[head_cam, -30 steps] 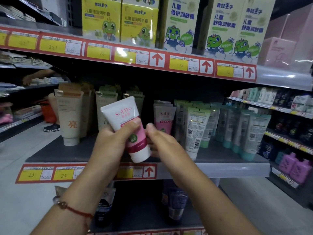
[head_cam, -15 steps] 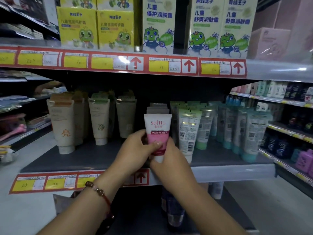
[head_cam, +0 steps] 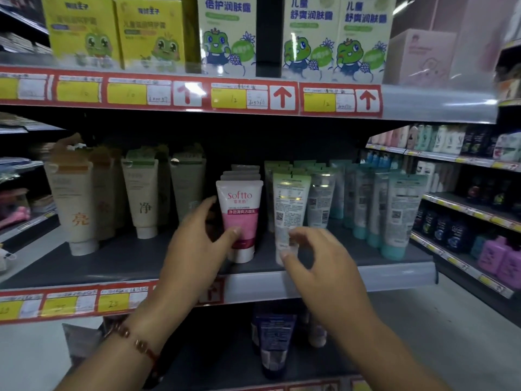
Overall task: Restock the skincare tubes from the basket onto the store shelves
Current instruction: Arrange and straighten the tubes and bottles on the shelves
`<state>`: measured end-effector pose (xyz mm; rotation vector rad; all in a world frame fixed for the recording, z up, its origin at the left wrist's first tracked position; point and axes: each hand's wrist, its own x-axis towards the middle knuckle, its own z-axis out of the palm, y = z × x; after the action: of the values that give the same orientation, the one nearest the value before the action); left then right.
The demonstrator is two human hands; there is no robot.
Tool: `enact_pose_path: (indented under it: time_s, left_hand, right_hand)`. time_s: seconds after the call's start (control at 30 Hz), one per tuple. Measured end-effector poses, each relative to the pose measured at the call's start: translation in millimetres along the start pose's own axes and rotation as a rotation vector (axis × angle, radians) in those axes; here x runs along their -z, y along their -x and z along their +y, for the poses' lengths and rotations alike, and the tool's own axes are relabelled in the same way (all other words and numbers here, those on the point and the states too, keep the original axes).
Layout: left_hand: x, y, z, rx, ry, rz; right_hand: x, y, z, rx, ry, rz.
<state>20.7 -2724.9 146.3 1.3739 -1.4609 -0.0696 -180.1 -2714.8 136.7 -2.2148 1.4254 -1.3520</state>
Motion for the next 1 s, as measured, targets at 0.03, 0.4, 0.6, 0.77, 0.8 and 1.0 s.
enact_pose_path:
  time_s: [0.03, 0.4, 0.6, 0.77, 0.8, 1.0]
  left_hand:
    - [1.5, 7.9, 5.7, -0.06, -0.037, 0.089]
    - [-37.1, 45.6, 71.9, 0.051, 0.151, -0.147]
    - [-42.1, 61.3, 84.7, 0.149, 0.35, -0.178]
    - [-28.0, 63.3, 71.1, 0.237, 0.558, 0.006]
    - [-23.7, 60.8, 66.3, 0.248, 0.59, 0.01]
    - [-10.9, 52.7, 57.2, 0.321, 0.773, 0.013]
  right_hand:
    - [5.8, -2.6, 5.5, -0.016, 0.016, 0.019]
    - [-7.0, -21.5, 19.3, -0.207, -0.184, -0.021]
    - [2.1, -0.6, 18.0, 0.193, -0.077, 0.072]
    - [15.5, -3.1, 13.9, 0.326, -0.125, -0.106]
    - [15.0, -7.7, 15.8, 0.252, -0.176, -0.099]
    - [-20.3, -56.0, 37.9, -0.276, -0.134, -0.088]
